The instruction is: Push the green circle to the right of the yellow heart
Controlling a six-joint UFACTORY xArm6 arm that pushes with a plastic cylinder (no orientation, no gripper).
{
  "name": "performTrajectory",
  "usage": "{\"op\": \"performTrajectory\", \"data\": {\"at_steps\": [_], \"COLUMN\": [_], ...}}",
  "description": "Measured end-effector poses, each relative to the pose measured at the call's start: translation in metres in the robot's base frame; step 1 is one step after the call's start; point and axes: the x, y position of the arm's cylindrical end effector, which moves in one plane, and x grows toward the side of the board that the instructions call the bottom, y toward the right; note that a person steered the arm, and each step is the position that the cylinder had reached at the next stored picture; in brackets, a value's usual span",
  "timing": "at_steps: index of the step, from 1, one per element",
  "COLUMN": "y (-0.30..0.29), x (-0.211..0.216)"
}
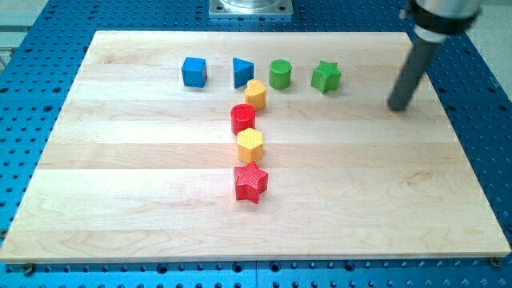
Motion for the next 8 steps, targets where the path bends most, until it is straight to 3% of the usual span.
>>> {"op": "performTrajectory", "data": {"at_steps": [2,3,4,5,6,8], "y": [-0.073,-0.165,-0.23,-0.212,-0.199,-0.171], "x": [-0.092,-0.092,-0.056,-0.058,-0.09,-0.062]}}
